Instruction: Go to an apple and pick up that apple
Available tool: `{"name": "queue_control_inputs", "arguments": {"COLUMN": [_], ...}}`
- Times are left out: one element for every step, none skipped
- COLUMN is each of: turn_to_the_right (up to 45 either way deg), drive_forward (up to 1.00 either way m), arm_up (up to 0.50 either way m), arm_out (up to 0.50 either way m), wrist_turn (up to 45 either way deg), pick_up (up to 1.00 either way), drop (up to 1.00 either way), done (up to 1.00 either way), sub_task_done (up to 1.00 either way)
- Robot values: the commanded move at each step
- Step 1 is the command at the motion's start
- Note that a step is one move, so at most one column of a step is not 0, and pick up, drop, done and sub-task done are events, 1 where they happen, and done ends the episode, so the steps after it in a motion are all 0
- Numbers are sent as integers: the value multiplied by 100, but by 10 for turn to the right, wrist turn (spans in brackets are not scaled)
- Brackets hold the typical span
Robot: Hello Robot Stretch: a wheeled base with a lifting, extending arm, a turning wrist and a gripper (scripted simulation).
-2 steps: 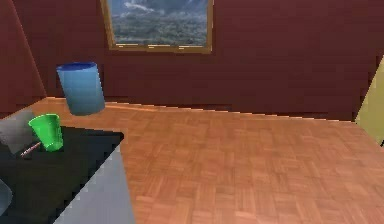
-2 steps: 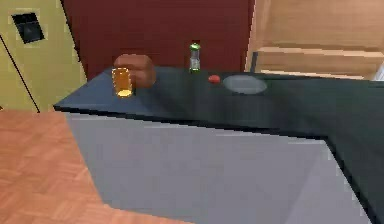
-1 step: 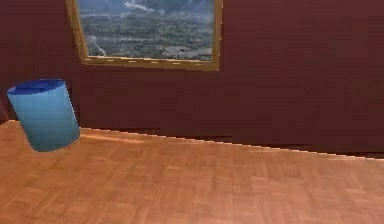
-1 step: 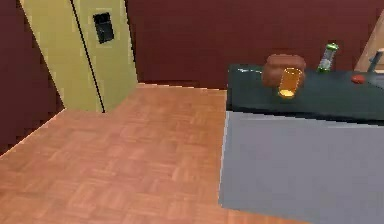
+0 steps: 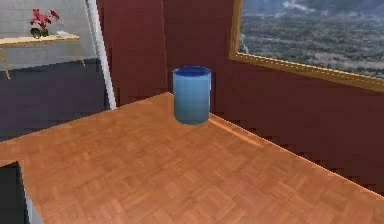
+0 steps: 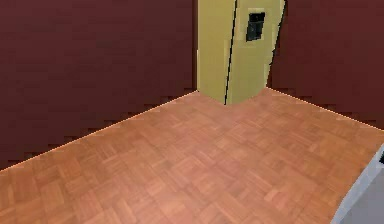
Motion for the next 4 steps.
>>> {"name": "queue_control_inputs", "arguments": {"turn_to_the_right": [0, -390, 0, -420], "drive_forward": [20, 0, 85, 0], "arm_up": [0, 0, 0, 0], "arm_out": [0, 0, 0, 0], "wrist_turn": [0, 0, 0, 0], "pick_up": [0, 0, 0, 0], "drop": [0, 0, 0, 0], "done": [0, 0, 0, 0], "sub_task_done": [0, 0, 0, 0]}}
